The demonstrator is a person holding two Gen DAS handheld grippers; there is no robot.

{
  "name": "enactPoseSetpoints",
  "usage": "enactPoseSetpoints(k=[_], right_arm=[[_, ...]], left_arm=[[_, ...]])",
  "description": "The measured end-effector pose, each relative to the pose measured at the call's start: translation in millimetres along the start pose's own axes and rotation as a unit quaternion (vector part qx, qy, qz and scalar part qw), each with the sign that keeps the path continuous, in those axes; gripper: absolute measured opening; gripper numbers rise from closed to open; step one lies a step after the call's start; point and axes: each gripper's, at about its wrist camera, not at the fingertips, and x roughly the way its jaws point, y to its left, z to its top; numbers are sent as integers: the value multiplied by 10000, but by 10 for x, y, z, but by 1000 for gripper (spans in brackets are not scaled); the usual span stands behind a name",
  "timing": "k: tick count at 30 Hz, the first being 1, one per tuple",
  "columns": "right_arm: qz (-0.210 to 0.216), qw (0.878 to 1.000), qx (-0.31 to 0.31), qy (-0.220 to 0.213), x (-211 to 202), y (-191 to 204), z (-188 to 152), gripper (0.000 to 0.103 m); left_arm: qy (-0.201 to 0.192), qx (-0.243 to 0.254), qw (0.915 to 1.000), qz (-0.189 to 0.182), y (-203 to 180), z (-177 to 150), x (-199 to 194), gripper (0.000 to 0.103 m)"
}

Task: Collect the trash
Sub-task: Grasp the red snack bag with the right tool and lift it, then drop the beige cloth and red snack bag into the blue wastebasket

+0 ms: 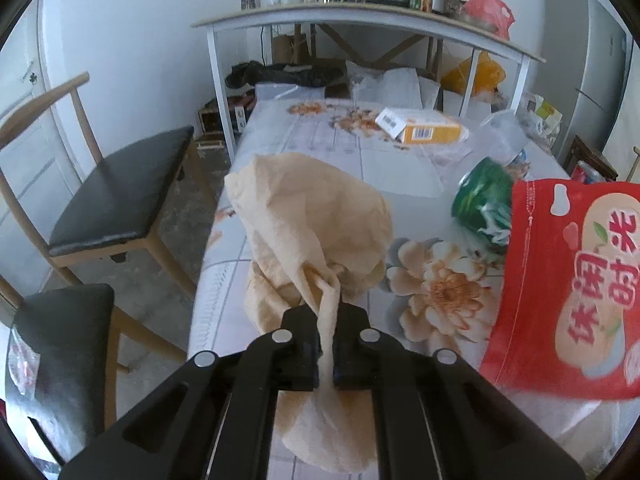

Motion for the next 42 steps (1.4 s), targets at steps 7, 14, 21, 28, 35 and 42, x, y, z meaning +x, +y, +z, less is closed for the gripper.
enactPoseSetpoints(k=[7, 14, 21, 28, 35, 42], right_arm=[[106, 9973, -214, -692, -494, 109, 21, 6], [-199, 9846, -121, -1733, -1256, -67, -46, 6], [-1144, 9497, 455, -2879, -2190, -502, -369, 6], [-2459, 8865, 1747, -3510, -2898, -1169, -883, 6], [-2834, 8385, 3115, -3458, -3023, -2168, -1214, 6], [-2928, 8057, 4120, -3088, -2903, -3162, -1441, 6]], left_arm=[[-291, 50, 9995, -86, -125, 57, -414, 4], [-751, 358, 9957, -406, -502, 251, -877, 4], [-922, 896, 9782, -1634, -1399, 646, -1114, 4], [-211, 2120, 9151, -3425, -3076, 1031, -1007, 4], [1549, 3101, 8362, -4251, -5092, 942, -370, 4], [2492, 3904, 8024, -3763, -6572, 372, 397, 5]])
